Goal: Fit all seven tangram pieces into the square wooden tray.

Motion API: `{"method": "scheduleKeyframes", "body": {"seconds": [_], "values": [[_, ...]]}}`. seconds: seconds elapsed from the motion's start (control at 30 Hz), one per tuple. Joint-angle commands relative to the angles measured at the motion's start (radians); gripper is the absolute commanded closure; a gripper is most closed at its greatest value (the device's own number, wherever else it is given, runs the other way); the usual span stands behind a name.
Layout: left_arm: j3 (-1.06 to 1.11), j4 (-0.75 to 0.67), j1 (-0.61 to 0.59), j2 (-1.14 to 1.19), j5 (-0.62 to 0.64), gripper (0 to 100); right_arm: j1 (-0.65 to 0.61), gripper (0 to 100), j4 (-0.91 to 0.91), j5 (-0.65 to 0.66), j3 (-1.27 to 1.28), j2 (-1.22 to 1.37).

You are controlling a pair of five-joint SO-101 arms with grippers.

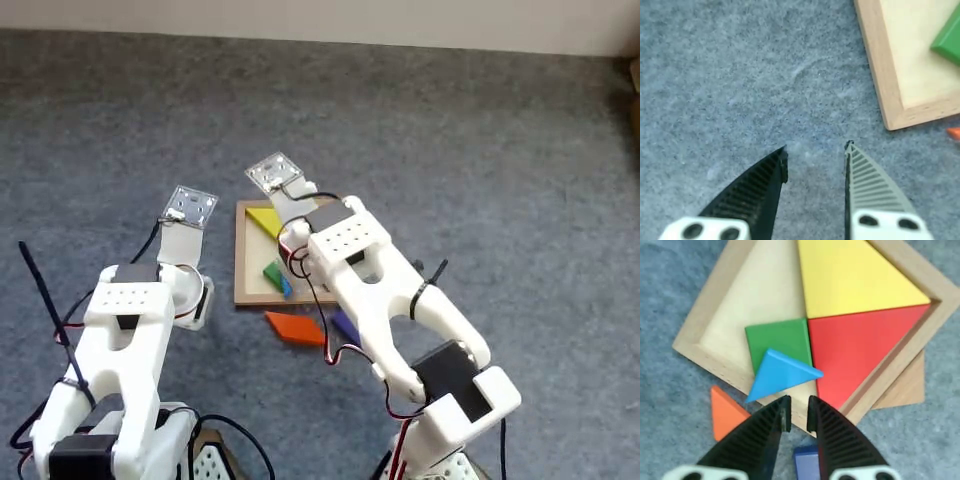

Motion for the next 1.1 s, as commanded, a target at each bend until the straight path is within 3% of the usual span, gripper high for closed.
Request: {"method": "scheduleKeyframes", "body": {"seconds": [0.0,0.23,0.4,0.73,1.07], "values": [[-0.001,-0.011,-0.008,-0.027,-0.005,82,-0.008,93.6,0.022,-0.006,-0.091,-0.079],[-0.001,-0.011,-0.008,-0.027,-0.005,82,-0.012,93.6,-0.16,-0.006,-0.084,0.036],[-0.001,-0.011,-0.01,-0.027,-0.005,82,-0.005,93.6,-0.166,-0.006,-0.084,0.073],[-0.001,-0.011,-0.007,-0.027,-0.005,82,0.064,93.6,0.047,-0.003,-0.088,0.071],[-0.001,-0.012,-0.005,-0.027,-0.005,82,0.068,93.6,0.081,-0.006,-0.183,0.07]]}}
